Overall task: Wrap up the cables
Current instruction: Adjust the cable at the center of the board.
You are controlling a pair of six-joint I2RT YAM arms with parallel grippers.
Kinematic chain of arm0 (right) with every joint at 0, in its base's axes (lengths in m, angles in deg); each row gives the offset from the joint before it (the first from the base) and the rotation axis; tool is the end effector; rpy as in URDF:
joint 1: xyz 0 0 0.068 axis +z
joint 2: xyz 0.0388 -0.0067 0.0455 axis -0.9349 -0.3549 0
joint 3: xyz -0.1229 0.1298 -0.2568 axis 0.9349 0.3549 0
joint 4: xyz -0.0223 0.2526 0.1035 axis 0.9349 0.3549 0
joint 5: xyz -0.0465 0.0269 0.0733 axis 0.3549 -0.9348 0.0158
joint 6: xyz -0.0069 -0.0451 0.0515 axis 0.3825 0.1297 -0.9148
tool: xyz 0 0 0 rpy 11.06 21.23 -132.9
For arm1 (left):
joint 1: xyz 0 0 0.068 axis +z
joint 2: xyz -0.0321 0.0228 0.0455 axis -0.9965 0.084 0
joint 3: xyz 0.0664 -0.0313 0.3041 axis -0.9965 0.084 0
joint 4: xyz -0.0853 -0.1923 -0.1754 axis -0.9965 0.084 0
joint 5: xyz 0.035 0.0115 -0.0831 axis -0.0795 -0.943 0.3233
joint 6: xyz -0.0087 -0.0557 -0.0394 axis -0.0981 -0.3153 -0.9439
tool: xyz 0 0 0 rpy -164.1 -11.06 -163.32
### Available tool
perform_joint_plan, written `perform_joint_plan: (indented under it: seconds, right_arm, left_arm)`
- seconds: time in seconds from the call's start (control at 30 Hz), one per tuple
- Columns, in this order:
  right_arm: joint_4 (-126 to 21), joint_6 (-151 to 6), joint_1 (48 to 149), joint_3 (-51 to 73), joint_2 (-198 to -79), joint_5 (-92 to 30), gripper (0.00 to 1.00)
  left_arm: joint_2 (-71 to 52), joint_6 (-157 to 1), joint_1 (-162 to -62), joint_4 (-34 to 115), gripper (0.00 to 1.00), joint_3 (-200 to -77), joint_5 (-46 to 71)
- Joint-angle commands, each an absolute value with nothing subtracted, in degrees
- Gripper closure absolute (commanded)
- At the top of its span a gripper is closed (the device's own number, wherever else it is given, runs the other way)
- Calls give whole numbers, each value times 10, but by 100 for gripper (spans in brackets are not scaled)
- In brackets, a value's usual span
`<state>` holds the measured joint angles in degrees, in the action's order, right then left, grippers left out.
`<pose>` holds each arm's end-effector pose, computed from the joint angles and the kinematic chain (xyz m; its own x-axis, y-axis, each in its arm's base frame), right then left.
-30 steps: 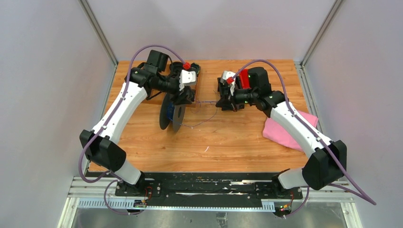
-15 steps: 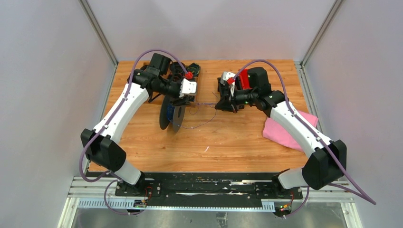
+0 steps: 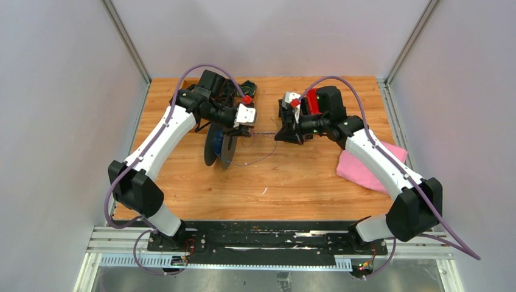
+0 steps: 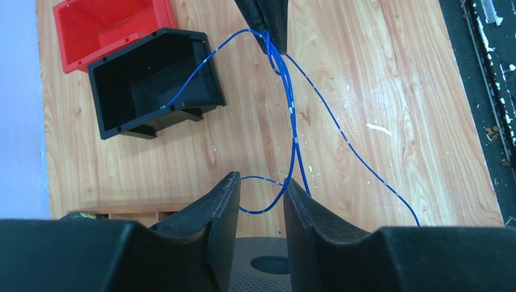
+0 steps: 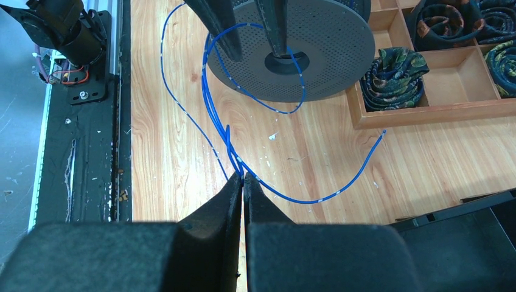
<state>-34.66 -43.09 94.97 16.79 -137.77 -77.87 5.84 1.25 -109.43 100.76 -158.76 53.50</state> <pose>0.2756 0.1829 0.3742 -0.0553 -0.2798 -0.9585 -0.9923 0.1216 0.0217 0.2953 -0.1792 0.3922 0.3068 0.5212 -0.7964 0.9517 -0.1559 0.2646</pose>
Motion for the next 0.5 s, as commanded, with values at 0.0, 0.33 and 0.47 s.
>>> perform_joint_plan:
  seconds: [0.0,0.33,0.47]
  right_arm:
    - [-340,-438,944,154,-1382,-795,99]
    - [-342,-480,940,159,-1378,-700,99]
    - [-341,-509,936,160,-1375,-643,99]
  left_arm:
    - [66,15,-1099,1012,67,-1594,563]
    - [46,-9,-1097,1011,100,-1612,498]
    - [35,-33,-1080,1004,100,-1623,470]
